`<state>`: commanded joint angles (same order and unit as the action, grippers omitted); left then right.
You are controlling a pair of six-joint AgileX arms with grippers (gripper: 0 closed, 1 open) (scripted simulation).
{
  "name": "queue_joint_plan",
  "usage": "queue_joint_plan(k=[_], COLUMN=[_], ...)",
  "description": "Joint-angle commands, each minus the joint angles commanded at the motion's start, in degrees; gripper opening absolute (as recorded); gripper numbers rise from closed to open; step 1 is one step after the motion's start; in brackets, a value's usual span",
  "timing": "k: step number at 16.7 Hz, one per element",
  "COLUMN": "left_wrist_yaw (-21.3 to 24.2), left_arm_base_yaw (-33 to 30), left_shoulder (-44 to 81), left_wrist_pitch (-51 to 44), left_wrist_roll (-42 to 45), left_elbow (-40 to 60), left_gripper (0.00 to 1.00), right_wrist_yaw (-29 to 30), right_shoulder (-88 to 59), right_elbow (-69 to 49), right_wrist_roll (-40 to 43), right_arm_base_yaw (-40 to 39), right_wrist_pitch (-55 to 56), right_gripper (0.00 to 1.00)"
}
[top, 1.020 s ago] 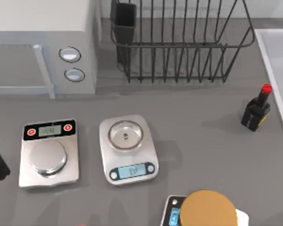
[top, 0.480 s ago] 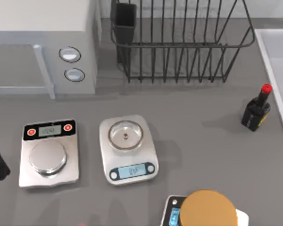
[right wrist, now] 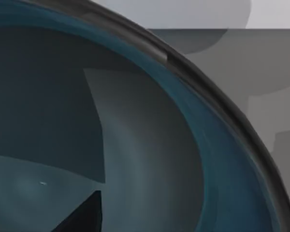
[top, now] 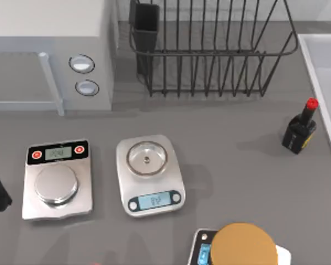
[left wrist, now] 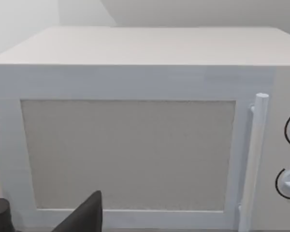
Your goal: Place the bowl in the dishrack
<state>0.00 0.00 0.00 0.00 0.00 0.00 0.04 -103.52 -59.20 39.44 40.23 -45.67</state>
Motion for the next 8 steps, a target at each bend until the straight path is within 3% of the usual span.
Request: queue_joint_plan(k=[8], left_wrist_yaw=[0.0], left_arm_base_yaw=[0.0], left_shoulder=[0.0], left_wrist_pitch=[0.0], left_wrist_roll=[0.0], left_elbow=[0.0], left_gripper=[1.00], right_wrist_yaw=[0.0], right_shoulder=[0.0], right_elbow=[0.0], right_wrist_roll=[0.0], right_arm_base_yaw=[0.0], right_wrist_pitch=[0.0], right_gripper=[0.40])
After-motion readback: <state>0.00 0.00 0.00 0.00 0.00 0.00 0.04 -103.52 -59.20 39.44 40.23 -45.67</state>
